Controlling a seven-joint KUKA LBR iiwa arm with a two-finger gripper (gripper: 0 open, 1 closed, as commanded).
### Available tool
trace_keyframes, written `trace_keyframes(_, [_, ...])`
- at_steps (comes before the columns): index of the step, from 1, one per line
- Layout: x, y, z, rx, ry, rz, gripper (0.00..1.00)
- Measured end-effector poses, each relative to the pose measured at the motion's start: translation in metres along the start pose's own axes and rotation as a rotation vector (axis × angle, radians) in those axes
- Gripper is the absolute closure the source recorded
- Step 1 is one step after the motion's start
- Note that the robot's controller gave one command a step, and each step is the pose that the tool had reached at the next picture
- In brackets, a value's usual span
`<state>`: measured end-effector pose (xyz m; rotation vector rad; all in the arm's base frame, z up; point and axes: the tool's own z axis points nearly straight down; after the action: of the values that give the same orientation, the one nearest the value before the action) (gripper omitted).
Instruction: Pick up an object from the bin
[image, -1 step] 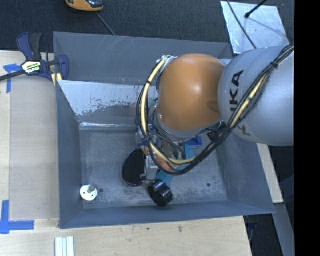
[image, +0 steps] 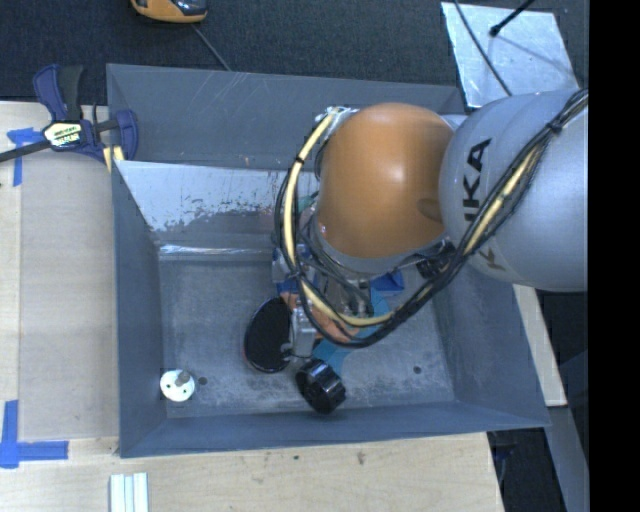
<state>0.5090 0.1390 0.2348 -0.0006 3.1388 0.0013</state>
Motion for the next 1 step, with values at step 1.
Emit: trace_keyframes(1, [-0.0230,-0.0439,0.0301,0.000,0.000,-0.053,0.00])
